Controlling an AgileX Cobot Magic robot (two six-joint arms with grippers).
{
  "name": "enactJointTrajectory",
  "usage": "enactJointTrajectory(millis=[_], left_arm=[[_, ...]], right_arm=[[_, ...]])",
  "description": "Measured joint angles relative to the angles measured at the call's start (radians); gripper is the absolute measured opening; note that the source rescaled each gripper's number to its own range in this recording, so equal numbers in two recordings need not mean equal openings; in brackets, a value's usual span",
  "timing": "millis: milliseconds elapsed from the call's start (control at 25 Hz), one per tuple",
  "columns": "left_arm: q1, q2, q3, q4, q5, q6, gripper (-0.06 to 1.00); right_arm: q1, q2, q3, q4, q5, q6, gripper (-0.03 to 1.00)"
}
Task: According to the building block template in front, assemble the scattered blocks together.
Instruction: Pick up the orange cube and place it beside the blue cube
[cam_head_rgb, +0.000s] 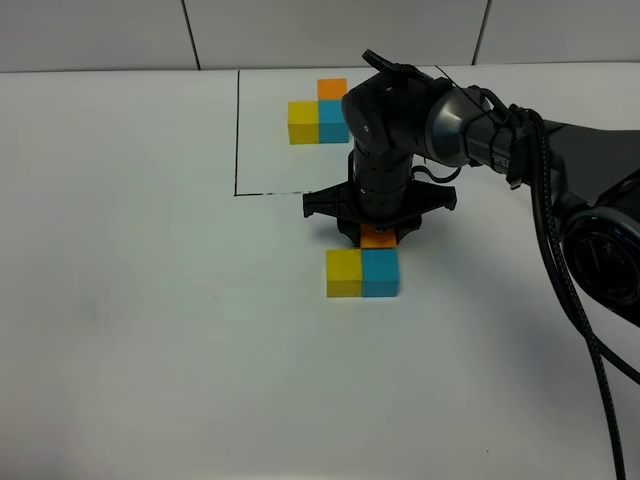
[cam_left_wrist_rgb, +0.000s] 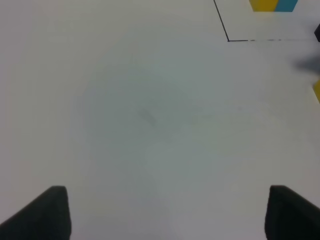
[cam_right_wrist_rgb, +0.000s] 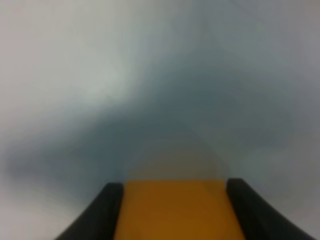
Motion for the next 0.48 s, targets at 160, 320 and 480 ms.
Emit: enactJointTrajectory(millis=[160,320,480], left_arm=[[0.000,0.000,0.000,0.000,0.000,0.000,0.67],[0.000,0.000,0.000,0.000,0.000,0.000,0.67],[0.000,0.000,0.000,0.000,0.000,-0.001,0.67]], right_arm=[[0.000,0.000,0.000,0.002,0.003,0.006,0.02],[0.000,0.000,0.000,0.006,0.009,0.013,0.02],[0.000,0.000,0.000,0.006,0.010,0.014,0.02]])
